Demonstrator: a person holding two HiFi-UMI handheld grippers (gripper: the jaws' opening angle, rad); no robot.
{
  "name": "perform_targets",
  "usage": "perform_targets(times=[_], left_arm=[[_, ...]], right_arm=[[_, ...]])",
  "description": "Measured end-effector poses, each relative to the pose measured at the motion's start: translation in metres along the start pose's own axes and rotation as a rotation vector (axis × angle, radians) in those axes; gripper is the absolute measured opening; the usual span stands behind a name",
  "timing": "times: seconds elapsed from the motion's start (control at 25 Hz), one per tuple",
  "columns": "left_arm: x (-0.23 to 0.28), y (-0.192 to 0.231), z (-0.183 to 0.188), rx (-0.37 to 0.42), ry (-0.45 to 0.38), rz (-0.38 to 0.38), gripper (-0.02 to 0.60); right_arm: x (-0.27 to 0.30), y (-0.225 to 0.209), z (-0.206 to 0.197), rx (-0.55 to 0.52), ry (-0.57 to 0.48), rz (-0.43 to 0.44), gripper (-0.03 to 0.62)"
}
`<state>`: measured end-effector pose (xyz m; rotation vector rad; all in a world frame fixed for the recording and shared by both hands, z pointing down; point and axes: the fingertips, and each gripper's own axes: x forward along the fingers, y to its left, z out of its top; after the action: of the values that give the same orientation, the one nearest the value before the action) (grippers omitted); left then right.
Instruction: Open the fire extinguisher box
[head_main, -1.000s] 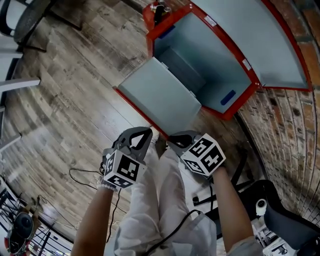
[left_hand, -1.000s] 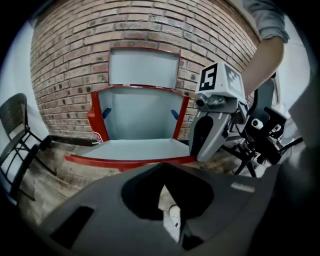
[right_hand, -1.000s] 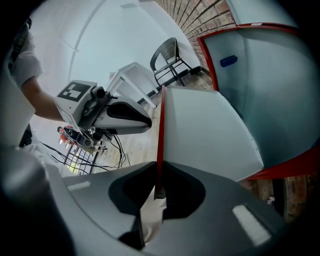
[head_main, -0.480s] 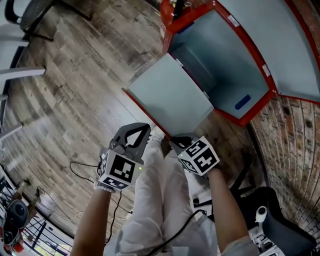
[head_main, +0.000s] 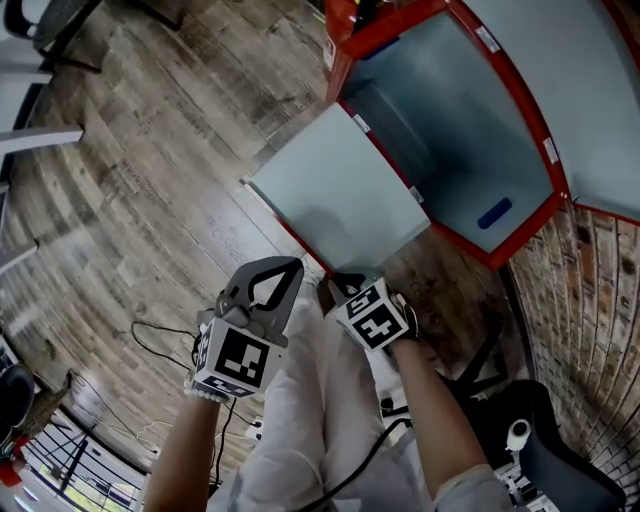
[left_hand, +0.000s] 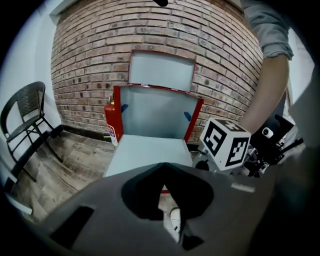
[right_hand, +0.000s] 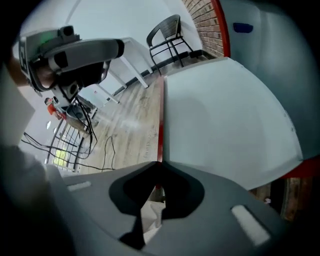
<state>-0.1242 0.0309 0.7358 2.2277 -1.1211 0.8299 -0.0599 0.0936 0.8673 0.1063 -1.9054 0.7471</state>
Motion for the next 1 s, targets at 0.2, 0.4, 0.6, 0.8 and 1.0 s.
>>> perform_targets(times=[0.2,0.4,0.6,0.8,1.0], left_arm=[[0.008,-0.007,-0.004,-0.007,0.008,-0.015,-0.002],[0.020,0.001,-0.003,0.008,0.000,-0.017,-0.003],[0.025,0.014,-0.001,0.025,-0.009,-0.004,-0.003],[0.033,0.022,-0.002,0.036,-0.003,0.004,-0.002],[0.039,0.027,-0.001,0.038,-0.011,0.010,-0.003]], right_arm=[[0.024,-0.013,-0.008,-0.022,0.067,-0.009,0.032],[0.046,-0.032,-0.015,0.002,0.092,-0.044,0.029],[0.064,-0.051,-0.020,0.020,0.131,-0.120,0.026],[0.077,-0.072,-0.026,0.037,0.170,-0.206,0.025],[0.074,-0.100,-0.031,0.113,0.165,-0.296,0.006]])
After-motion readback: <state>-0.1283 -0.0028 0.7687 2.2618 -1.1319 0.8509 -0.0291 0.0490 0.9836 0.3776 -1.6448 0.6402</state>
